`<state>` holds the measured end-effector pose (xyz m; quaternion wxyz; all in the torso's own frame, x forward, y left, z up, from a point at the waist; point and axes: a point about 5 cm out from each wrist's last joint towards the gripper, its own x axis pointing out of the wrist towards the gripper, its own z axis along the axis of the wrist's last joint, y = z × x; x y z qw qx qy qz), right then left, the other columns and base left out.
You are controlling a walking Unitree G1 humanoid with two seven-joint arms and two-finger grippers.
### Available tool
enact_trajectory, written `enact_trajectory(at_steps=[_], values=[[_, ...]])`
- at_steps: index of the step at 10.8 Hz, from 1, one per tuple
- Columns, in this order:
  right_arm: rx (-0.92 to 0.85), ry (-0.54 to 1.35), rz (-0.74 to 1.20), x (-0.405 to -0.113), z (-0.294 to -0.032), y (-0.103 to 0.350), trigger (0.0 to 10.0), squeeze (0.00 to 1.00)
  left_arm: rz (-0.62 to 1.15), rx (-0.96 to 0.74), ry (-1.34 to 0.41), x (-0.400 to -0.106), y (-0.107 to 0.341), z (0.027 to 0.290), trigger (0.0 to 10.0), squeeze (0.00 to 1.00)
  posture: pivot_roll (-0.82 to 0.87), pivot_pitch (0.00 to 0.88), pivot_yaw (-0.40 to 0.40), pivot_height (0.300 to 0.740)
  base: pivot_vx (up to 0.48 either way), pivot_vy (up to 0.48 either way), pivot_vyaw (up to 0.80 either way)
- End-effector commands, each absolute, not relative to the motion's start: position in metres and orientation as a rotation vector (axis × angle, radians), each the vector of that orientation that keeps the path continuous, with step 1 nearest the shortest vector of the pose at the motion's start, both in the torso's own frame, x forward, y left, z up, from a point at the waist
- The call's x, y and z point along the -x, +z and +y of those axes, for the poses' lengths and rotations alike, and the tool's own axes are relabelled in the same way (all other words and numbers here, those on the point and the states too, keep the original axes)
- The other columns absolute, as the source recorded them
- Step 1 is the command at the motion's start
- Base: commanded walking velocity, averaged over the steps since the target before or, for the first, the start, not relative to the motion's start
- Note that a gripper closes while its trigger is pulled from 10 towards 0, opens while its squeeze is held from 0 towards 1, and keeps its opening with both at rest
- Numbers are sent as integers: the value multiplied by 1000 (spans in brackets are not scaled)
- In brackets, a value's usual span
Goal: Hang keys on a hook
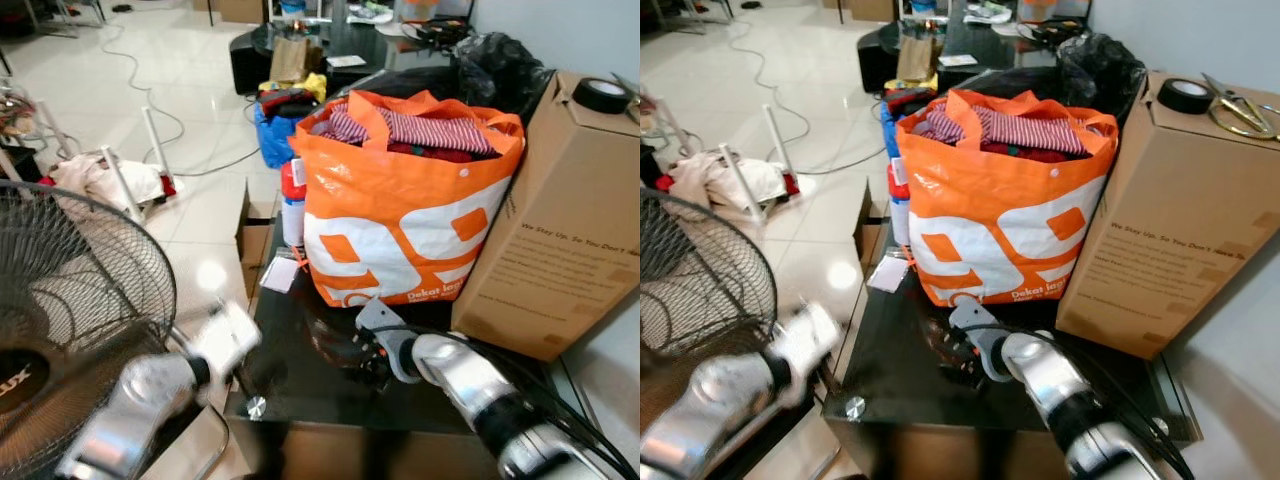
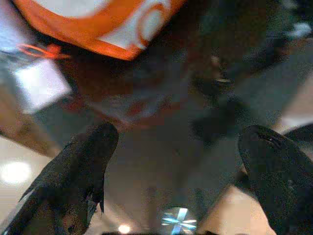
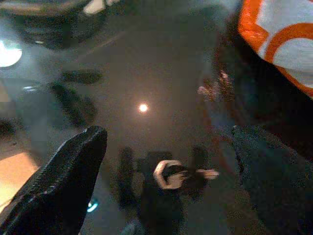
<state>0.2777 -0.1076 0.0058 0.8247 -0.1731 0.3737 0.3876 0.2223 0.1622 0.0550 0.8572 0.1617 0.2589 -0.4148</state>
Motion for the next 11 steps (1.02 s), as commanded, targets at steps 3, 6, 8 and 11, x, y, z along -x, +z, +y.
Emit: enact_trajectory(at_steps=[3, 6, 8, 11], values=[[424, 704, 841, -280, -118, -4, 9882, 0, 563, -324, -932, -219, 57, 157, 10000, 133, -97, 0, -20, 740, 0, 0, 0], [444, 708, 861, -279, -120, -10, 1529, 0, 569, -323, -936, -218, 58, 157, 10000, 133, -92, 0, -26, 740, 0, 0, 0], [436, 703, 855, -282, -123, -8, 1922, 0, 570, -332, -928, -219, 56, 157, 10000, 133, -95, 0, -25, 740, 0, 0, 0], [428, 715, 863, -281, -122, -11, 0, 0, 565, -333, -928, -220, 59, 157, 10000, 129, -89, 0, -28, 740, 0, 0, 0]])
